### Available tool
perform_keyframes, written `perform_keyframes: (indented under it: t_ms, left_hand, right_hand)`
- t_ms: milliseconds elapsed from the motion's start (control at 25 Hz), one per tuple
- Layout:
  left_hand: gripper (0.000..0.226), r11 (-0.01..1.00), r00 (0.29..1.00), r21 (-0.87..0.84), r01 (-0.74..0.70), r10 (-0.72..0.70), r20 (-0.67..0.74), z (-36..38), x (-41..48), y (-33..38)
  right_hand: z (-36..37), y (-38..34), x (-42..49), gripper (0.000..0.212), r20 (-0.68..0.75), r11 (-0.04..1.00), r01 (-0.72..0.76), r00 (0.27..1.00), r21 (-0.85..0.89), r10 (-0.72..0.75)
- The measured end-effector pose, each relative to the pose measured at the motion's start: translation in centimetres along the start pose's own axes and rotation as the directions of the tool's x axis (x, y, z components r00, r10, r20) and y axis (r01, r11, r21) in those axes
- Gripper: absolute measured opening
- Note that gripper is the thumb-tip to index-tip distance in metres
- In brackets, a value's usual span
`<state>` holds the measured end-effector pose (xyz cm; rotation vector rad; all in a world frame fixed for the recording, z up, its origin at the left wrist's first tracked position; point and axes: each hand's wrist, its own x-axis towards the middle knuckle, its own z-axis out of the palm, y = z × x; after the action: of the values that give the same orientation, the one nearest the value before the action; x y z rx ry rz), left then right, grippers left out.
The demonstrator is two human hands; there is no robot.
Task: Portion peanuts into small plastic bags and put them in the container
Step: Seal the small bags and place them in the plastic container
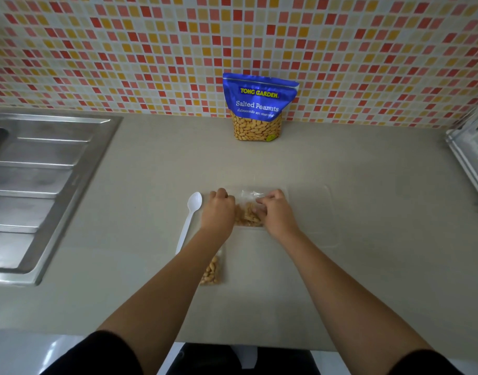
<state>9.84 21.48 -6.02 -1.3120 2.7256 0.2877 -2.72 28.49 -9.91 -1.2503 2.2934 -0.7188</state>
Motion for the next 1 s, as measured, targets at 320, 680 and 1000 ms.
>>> perform_keyframes:
  t_ms: [320, 680, 1000]
  left_hand:
    - [0.008, 0.987, 0.993, 0.151, -0.052, 0.068, -0.101, 1.5, 0.6, -1.3]
    - [0.014, 0.975, 0.980, -0.112, 0.194, -0.197, -0.017, 2.8, -8.8, -4.9]
    - [0.030, 0.778, 0.910, -0.483, 0.401, -0.400, 0.112, 5.2, -9.9, -3.9]
  right_hand:
    - [0.4, 0.1, 0.9, 0.025, 0.114, 0.952, 0.248, 0.966, -0.180, -0.231]
    - [-1.4, 3.7, -2.1, 0.038, -0.252, 0.966, -0.213, 0.952, -0.149, 0.171]
    - [-0.8, 3.2, -2.2, 0.048, -0.326, 0.991, -0.124, 0.940, -0.040, 0.105]
